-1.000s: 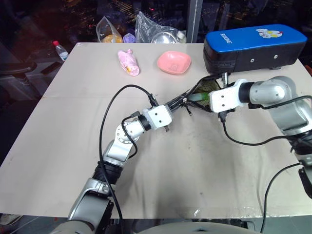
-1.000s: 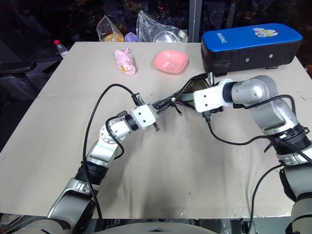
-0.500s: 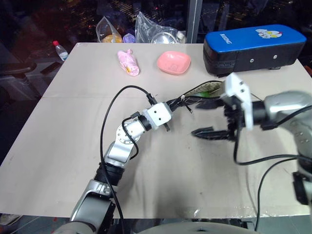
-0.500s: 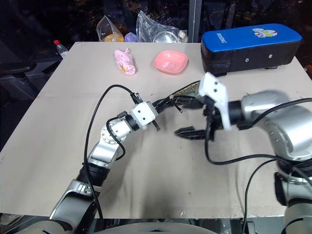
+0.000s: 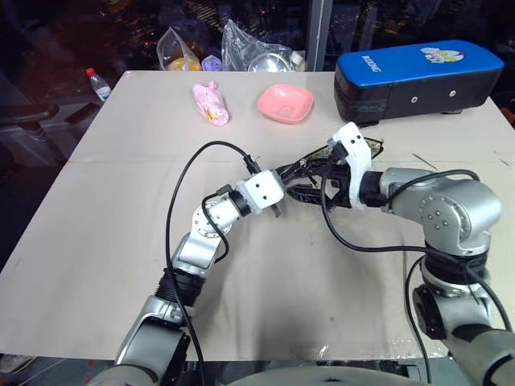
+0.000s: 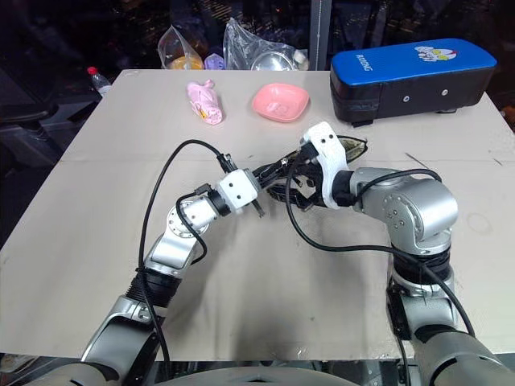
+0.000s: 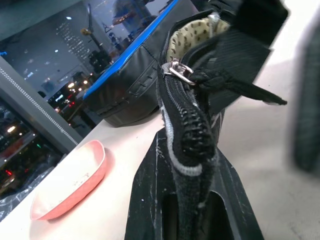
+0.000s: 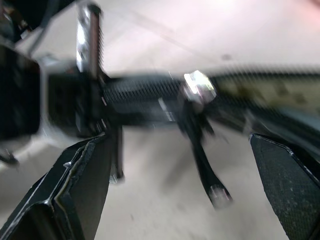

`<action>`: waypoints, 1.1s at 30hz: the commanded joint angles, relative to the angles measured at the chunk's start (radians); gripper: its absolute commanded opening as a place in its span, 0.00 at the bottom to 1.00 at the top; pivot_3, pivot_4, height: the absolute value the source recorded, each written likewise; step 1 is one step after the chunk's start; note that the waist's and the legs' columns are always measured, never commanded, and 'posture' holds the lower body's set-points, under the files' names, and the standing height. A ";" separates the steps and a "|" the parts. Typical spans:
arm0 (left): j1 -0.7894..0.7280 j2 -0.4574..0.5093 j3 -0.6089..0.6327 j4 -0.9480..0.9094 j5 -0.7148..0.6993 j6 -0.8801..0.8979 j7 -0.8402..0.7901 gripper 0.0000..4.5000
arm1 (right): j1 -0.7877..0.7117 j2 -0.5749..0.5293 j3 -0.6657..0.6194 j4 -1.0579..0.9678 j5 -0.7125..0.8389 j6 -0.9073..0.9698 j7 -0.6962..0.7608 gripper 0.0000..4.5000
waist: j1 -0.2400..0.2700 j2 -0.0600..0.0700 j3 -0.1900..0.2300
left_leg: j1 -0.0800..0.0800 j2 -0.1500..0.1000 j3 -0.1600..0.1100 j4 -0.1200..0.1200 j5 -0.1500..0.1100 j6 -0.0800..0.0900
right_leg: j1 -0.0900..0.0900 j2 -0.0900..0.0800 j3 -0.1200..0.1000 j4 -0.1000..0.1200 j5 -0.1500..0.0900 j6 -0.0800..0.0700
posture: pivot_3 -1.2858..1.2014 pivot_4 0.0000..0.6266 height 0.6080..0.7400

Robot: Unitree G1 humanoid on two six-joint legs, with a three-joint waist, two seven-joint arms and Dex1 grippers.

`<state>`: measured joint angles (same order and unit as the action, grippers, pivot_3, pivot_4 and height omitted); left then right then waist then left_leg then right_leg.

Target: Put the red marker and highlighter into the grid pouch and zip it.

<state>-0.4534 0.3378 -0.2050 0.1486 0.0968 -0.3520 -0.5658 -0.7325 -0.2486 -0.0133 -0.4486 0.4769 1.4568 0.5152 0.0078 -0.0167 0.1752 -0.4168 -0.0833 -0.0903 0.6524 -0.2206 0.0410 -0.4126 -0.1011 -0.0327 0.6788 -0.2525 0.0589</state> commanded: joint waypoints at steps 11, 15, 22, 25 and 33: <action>-0.002 0.005 0.001 -0.043 0.006 -0.020 0.013 0.00 | -0.012 -0.027 -0.020 0.028 0.014 -0.118 -0.065 0.01 | -0.014 0.000 0.000 | 0.000 0.000 0.000 0.000 0.000 0.000 | 0.000 0.000 0.000 0.000 0.000 0.000 | 0.52 0.24 0.96; 0.004 0.007 0.010 -0.049 0.007 -0.012 0.024 0.00 | -0.003 -0.033 -0.049 0.009 0.019 -0.091 -0.099 0.01 | -0.019 0.000 0.000 | 0.000 0.000 0.000 0.000 0.000 0.001 | 0.000 0.000 0.000 0.000 0.000 0.000 | 0.52 0.24 0.96; 0.009 0.015 0.031 -0.045 0.010 -0.003 0.045 0.00 | 0.036 -0.170 -0.074 -0.005 -0.009 -0.111 -0.117 0.01 | -0.016 0.000 0.000 | 0.000 0.000 0.000 -0.001 -0.001 0.002 | 0.000 0.000 0.000 0.000 0.000 0.000 | 0.52 0.24 0.96; 0.010 0.026 0.031 -0.040 0.019 -0.014 0.044 0.00 | 0.058 -0.262 -0.094 0.033 -0.024 -0.152 -0.110 0.01 | -0.018 0.000 0.000 | 0.000 0.000 0.001 -0.001 -0.001 0.003 | 0.000 0.000 0.000 0.000 0.000 0.000 | 0.52 0.24 0.96; 0.012 0.035 0.037 -0.033 0.021 -0.023 0.047 0.00 | 0.067 -0.405 -0.147 0.219 -0.081 -0.294 -0.156 0.01 | -0.020 0.000 0.000 | 0.000 0.000 0.001 -0.001 -0.002 0.003 | 0.000 0.000 0.000 0.000 0.000 0.000 | 0.52 0.24 0.96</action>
<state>-0.4469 0.3498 -0.2130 0.1389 0.1267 -0.3557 -0.5424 -0.6540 -0.6170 -0.0712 -0.2523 0.4652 1.1925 0.4111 -0.0123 -0.0166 0.1753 -0.4165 -0.0830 -0.0891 0.6515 -0.2224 0.0443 -0.4124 -0.1012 -0.0322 0.6783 -0.2526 0.0590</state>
